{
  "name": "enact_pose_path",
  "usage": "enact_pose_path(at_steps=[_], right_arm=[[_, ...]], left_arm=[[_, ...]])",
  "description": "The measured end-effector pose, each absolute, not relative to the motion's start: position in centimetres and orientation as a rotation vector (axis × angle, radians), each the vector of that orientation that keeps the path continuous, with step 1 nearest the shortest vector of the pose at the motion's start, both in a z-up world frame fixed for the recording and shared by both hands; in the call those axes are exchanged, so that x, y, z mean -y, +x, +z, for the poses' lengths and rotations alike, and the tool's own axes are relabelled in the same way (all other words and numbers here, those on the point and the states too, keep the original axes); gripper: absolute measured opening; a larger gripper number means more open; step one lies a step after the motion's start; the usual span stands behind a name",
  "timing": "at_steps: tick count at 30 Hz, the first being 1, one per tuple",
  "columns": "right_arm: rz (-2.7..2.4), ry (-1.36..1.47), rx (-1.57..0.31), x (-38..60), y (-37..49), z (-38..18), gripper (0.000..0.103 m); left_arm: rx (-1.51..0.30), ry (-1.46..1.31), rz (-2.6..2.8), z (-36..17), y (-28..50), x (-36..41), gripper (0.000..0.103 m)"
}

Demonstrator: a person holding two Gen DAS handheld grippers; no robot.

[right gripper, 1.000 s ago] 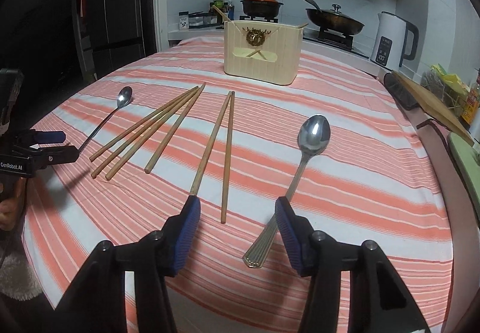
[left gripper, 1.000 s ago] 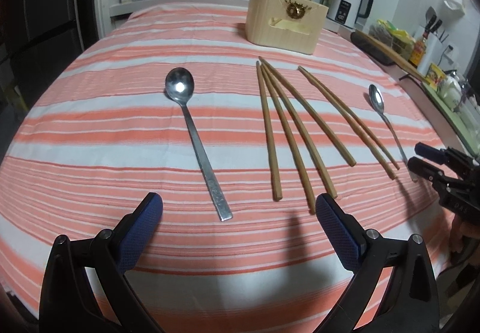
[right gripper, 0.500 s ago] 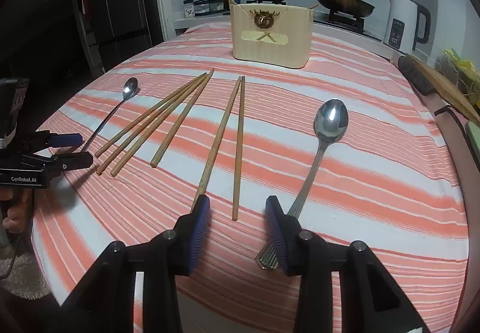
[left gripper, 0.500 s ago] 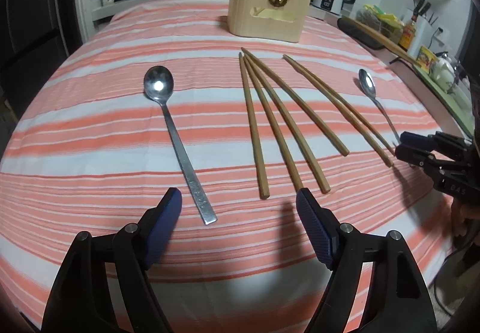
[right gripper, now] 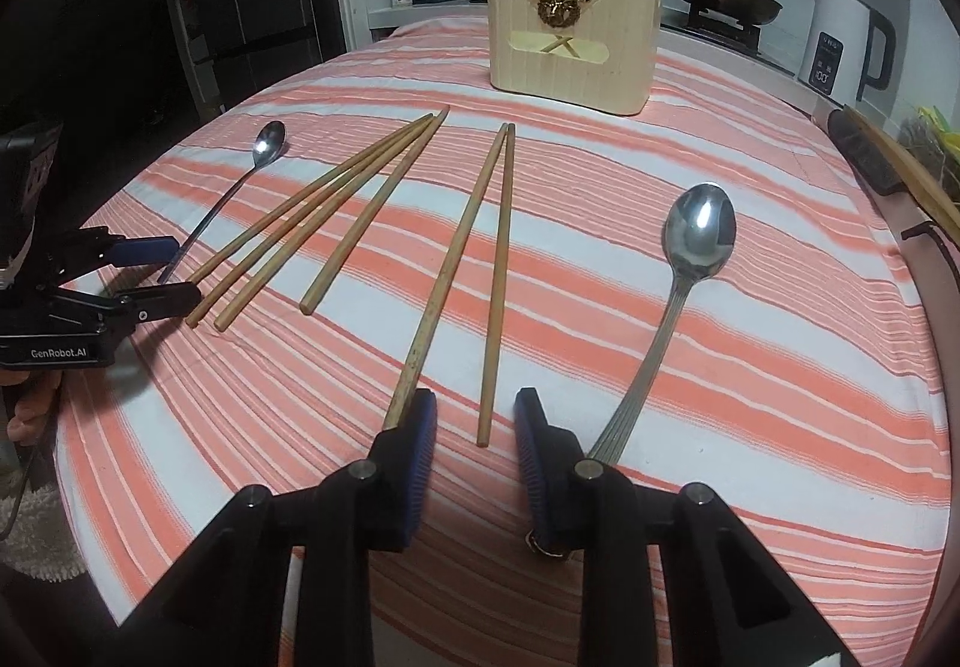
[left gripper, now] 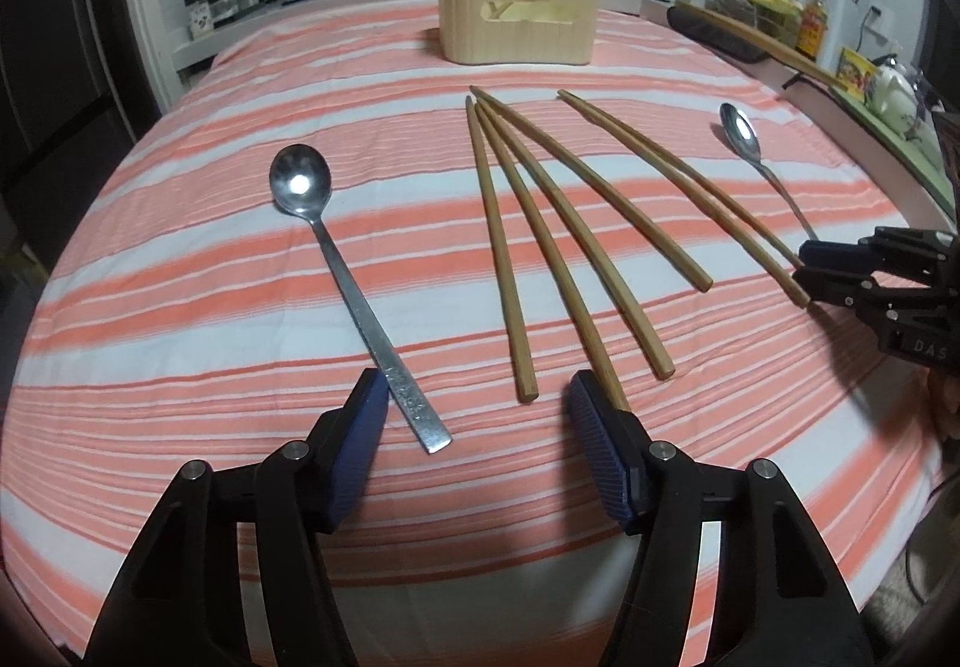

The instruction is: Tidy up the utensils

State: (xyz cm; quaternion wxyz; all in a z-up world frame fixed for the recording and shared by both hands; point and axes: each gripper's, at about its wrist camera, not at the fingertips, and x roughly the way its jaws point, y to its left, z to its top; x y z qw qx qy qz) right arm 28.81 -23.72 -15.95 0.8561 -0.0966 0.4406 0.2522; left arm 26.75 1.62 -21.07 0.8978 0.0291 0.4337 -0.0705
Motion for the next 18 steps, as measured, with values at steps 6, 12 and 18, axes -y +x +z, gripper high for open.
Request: enact_pose_path(at_steps=[6,12,18], right_arm=[[0.526,-0.213,-0.923,23.6,28.82,-15.95,0.027],[0.522,-0.224,-0.919,23.49,28.78,-15.99,0.027],[0.519,-0.23,-0.917,23.45,28.79,-16.0,0.027]], left_arm=[[-0.897,0.06,-0.153,-20.92,26.87,-1.7,0.053],[-0.893,0.071,-0.161,-20.94,26.96,-1.33,0.047],[-0.89,0.071,-0.165,-20.92,26.91,-1.22,0.043]])
